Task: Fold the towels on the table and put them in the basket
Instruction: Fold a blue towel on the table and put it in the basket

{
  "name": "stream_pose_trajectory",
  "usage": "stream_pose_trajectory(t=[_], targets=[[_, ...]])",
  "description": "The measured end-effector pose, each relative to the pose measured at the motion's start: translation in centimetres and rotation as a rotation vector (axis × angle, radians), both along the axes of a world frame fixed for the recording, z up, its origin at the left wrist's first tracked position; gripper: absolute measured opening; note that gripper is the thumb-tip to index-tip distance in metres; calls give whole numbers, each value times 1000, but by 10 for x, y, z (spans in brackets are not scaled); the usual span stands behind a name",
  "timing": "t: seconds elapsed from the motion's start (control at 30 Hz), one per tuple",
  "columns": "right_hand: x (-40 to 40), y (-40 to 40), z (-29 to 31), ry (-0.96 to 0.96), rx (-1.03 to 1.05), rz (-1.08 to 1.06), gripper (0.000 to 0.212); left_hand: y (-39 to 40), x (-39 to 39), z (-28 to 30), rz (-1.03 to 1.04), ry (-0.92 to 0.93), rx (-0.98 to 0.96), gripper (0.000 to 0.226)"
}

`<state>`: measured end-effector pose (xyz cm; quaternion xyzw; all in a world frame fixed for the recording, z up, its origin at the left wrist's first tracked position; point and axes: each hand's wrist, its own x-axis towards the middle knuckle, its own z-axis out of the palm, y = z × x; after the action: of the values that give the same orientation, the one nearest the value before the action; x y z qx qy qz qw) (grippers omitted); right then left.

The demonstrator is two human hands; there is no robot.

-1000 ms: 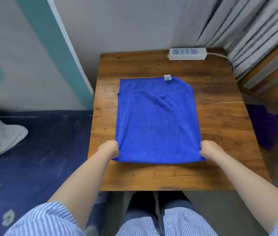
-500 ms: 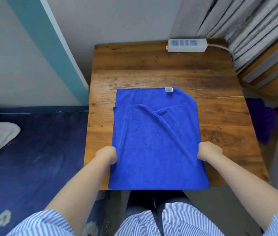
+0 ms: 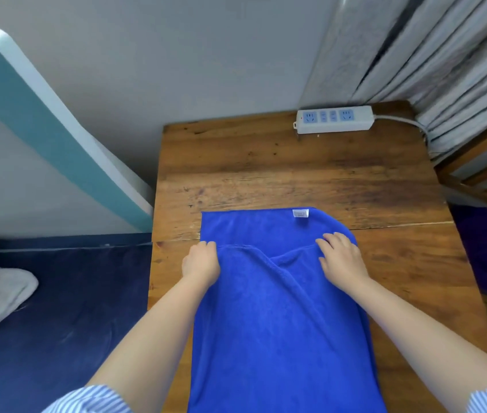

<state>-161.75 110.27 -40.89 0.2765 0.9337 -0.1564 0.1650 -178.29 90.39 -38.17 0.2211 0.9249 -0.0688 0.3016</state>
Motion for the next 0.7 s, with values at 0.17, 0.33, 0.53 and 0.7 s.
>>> stream_pose_trajectory(t=[0.17, 0.33, 0.53, 0.7], targets=[[-13, 11, -8, -126, -47, 29, 32, 9, -16, -20, -62, -12, -30, 36], [-19, 29, 7, -50, -306, -54, 23, 1, -26, -30, -144, -44, -87, 26], [-22, 50, 52, 211, -559, -168, 11, -2, -43, 13, -100, -452, 200, 30], [-38, 70, 87, 181, -902, -159, 24, -10, -63, 60, -76, -591, 270, 11]])
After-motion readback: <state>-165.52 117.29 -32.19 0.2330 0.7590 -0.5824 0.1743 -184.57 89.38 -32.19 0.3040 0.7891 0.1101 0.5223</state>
